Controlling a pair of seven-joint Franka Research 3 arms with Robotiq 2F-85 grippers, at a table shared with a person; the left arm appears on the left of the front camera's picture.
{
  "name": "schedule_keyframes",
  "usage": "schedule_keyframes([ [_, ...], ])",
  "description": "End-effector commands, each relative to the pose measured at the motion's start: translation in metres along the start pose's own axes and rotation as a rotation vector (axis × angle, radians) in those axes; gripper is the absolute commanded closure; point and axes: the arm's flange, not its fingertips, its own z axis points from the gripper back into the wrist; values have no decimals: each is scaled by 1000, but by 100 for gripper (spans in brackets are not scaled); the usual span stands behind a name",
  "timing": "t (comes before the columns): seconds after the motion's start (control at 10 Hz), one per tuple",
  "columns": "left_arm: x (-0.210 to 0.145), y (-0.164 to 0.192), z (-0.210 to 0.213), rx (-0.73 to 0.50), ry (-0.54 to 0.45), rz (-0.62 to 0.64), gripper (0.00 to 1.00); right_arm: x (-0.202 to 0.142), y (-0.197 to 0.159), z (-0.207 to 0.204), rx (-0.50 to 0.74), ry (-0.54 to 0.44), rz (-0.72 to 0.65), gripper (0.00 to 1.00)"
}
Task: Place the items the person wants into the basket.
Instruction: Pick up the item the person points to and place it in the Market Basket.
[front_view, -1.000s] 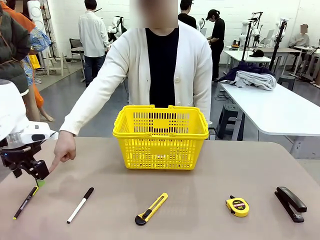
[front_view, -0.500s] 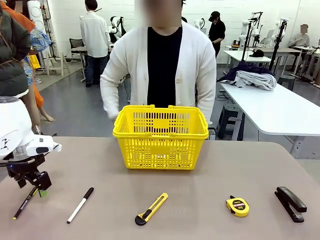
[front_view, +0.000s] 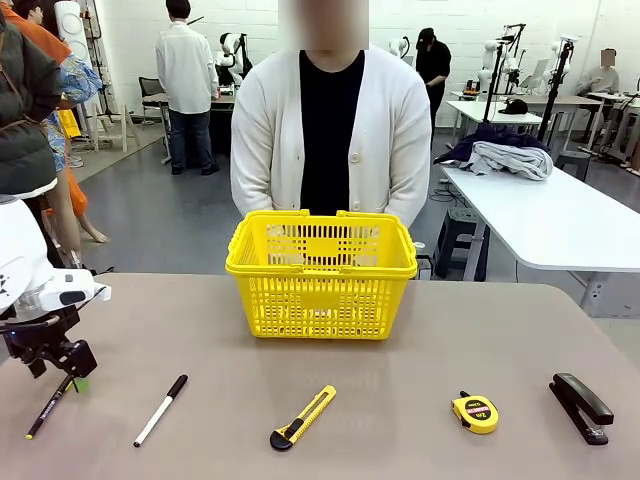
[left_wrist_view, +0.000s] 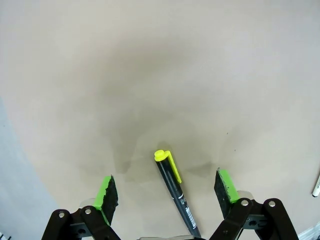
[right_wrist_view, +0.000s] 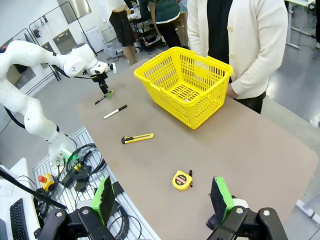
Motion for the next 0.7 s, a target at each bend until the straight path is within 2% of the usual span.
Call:
schedule_keyframes([
  [0.0, -70, -21, -7, -22, -6, 9, 0, 2, -1, -1, 20, -14, 15, 0],
  [0.4, -72, -20, -8, -14, 24, 44, 0, 2, -1, -1, 20, -14, 15, 0],
  [0.5, -72, -20, -8, -14, 15, 40, 39, 2, -1, -1, 20, -14, 15, 0],
  [0.6, -71, -21, -8, -12, 22, 43, 54, 2, -1, -1, 20, -14, 15, 0],
])
